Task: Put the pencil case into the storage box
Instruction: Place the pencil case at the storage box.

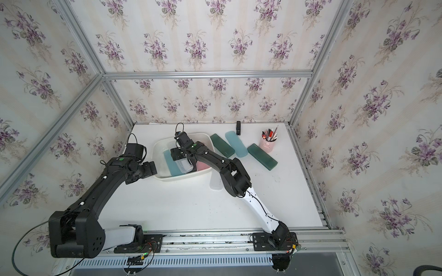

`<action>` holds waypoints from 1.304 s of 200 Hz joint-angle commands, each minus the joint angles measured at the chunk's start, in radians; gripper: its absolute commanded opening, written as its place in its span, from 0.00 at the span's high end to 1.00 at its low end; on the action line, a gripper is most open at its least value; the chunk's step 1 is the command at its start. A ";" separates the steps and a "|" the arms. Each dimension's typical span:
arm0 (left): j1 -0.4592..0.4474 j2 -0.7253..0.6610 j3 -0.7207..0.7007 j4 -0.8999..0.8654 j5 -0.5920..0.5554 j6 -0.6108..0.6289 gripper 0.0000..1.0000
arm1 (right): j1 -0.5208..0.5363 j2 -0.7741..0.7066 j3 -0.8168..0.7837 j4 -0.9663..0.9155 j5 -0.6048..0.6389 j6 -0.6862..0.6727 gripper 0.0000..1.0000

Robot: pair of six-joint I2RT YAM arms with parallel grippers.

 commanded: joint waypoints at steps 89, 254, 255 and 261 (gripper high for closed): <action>0.021 0.039 -0.020 0.060 0.023 0.046 0.01 | -0.002 -0.022 -0.063 -0.037 0.187 -0.008 0.20; 0.027 0.072 -0.015 0.074 0.037 0.064 0.01 | -0.083 -0.156 -0.215 -0.103 0.383 -0.093 0.17; 0.027 0.072 -0.015 0.074 0.037 0.065 0.01 | -0.083 -0.156 -0.215 -0.103 0.384 -0.093 0.17; 0.027 0.070 -0.014 0.074 0.037 0.064 0.01 | -0.083 -0.155 -0.216 -0.109 0.391 -0.101 0.17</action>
